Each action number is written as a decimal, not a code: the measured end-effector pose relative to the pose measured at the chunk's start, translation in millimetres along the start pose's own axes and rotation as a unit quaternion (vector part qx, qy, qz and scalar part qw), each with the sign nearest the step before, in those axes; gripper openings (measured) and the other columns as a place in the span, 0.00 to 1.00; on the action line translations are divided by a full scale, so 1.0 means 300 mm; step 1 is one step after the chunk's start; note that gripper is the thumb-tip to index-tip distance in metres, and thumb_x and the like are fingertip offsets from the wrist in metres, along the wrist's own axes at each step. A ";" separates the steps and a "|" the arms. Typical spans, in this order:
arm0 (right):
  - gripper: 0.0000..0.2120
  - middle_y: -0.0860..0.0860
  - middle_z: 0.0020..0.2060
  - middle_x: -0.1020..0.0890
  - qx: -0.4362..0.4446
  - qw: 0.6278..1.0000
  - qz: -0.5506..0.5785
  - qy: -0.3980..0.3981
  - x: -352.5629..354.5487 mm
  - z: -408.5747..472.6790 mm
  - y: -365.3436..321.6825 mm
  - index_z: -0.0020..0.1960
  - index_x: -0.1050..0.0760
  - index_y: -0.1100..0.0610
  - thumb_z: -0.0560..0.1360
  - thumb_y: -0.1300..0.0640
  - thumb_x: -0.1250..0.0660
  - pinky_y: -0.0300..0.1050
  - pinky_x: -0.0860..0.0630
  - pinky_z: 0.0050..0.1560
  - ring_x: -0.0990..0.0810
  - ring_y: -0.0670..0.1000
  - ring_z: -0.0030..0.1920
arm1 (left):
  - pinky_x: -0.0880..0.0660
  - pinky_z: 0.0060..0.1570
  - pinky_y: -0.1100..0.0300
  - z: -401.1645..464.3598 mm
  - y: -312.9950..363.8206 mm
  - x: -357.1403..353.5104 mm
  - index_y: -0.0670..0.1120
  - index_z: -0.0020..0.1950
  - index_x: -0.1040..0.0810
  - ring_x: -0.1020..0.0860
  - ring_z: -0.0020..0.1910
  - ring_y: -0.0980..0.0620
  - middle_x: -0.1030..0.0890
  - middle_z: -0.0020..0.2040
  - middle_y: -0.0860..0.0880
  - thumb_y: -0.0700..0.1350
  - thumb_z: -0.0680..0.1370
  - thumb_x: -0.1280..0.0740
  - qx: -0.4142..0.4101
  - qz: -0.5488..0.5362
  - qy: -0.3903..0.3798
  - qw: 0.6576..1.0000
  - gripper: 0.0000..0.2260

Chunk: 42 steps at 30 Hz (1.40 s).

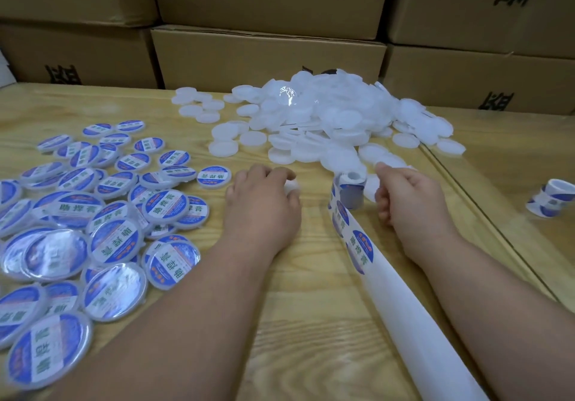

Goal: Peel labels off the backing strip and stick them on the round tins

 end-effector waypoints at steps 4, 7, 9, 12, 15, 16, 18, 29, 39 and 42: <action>0.27 0.53 0.26 0.25 -0.044 0.992 -0.065 -0.103 -0.023 -0.016 -0.025 0.29 0.27 0.56 0.75 0.34 0.35 0.43 0.32 0.33 0.29 0.50 0.26 | 0.38 0.66 0.51 -0.028 0.014 0.012 0.58 0.73 0.28 0.31 0.68 0.46 0.26 0.70 0.53 0.51 0.81 0.38 -0.003 0.018 -0.006 1.000 0.19; 0.32 0.52 0.26 0.24 -0.011 0.969 -0.108 -0.220 -0.020 -0.082 -0.043 0.28 0.25 0.55 0.66 0.25 0.35 0.40 0.31 0.35 0.29 0.48 0.28 | 0.37 0.61 0.51 -0.066 0.003 0.023 0.58 0.62 0.20 0.30 0.65 0.48 0.25 0.65 0.55 0.56 0.80 0.37 0.011 0.004 0.020 1.000 0.13; 0.33 0.50 0.27 0.27 0.034 0.944 -0.124 -0.304 -0.025 -0.139 -0.048 0.30 0.25 0.56 0.61 0.24 0.31 0.36 0.34 0.33 0.31 0.47 0.29 | 0.37 0.59 0.52 -0.087 -0.003 0.026 0.56 0.54 0.18 0.30 0.63 0.48 0.26 0.62 0.56 0.60 0.77 0.34 0.025 -0.003 0.035 0.999 0.12; 0.23 0.50 0.30 0.24 0.053 0.903 -0.170 -0.392 -0.039 -0.174 -0.038 0.36 0.20 0.58 0.64 0.36 0.26 0.40 0.32 0.34 0.27 0.46 0.32 | 0.38 0.63 0.51 -0.084 -0.008 0.023 0.56 0.49 0.19 0.32 0.67 0.49 0.27 0.67 0.56 0.61 0.75 0.31 0.048 -0.023 0.018 0.998 0.11; 0.12 0.49 0.32 0.20 0.033 0.899 -0.164 -0.404 -0.051 -0.178 -0.036 0.38 0.18 0.58 0.68 0.49 0.30 0.43 0.29 0.35 0.24 0.46 0.33 | 0.33 0.64 0.50 -0.072 0.006 0.023 0.58 0.46 0.23 0.28 0.63 0.49 0.23 0.60 0.58 0.58 0.76 0.31 0.011 -0.038 -0.001 0.999 0.06; 0.10 0.51 0.33 0.17 0.020 0.905 -0.140 -0.402 -0.052 -0.179 -0.031 0.39 0.17 0.58 0.69 0.52 0.32 0.43 0.28 0.35 0.22 0.47 0.34 | 0.30 0.63 0.51 -0.073 0.014 0.024 0.59 0.47 0.23 0.27 0.61 0.50 0.22 0.57 0.59 0.57 0.76 0.30 -0.009 -0.065 -0.006 0.998 0.05; 0.10 0.58 0.39 0.14 0.013 0.915 -0.105 -0.389 -0.049 -0.176 -0.024 0.43 0.16 0.60 0.71 0.54 0.33 0.45 0.25 0.39 0.18 0.50 0.38 | 0.26 0.55 0.56 -0.079 0.031 0.029 0.61 0.54 0.23 0.24 0.54 0.58 0.22 0.55 0.61 0.58 0.73 0.30 -0.033 -0.158 -0.024 0.987 0.10; 0.07 0.57 0.42 0.12 -0.016 0.929 -0.065 -0.364 -0.066 -0.157 -0.020 0.45 0.14 0.56 0.74 0.54 0.29 0.44 0.20 0.40 0.13 0.52 0.41 | 0.32 0.28 0.61 -0.081 0.095 0.037 0.52 0.38 0.19 0.27 0.28 0.50 0.21 0.37 0.48 0.60 0.77 0.42 0.040 -0.615 -0.094 0.782 0.18; 0.15 0.59 0.32 0.21 -0.032 0.971 -0.064 -0.228 -0.090 -0.112 -0.023 0.40 0.21 0.64 0.74 0.52 0.27 0.47 0.30 0.38 0.25 0.52 0.34 | 0.20 0.45 0.60 -0.117 0.113 0.028 0.58 0.48 0.24 0.18 0.42 0.58 0.16 0.46 0.55 0.47 0.74 0.28 -0.053 -0.457 -0.152 0.875 0.09; 0.15 0.56 0.31 0.22 -0.032 0.987 0.005 -0.160 -0.074 -0.095 -0.013 0.38 0.23 0.65 0.73 0.52 0.31 0.45 0.29 0.36 0.26 0.52 0.33 | 0.21 0.45 0.64 -0.124 0.120 0.029 0.57 0.48 0.23 0.17 0.43 0.57 0.15 0.47 0.55 0.44 0.75 0.25 -0.063 -0.453 -0.160 0.875 0.11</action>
Point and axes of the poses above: each hand's wrist, its own z-axis towards the middle knuckle, its own x-axis out of the back of the hand, y = z × x, the point moved 6 cm from there along z, towards the middle knuckle
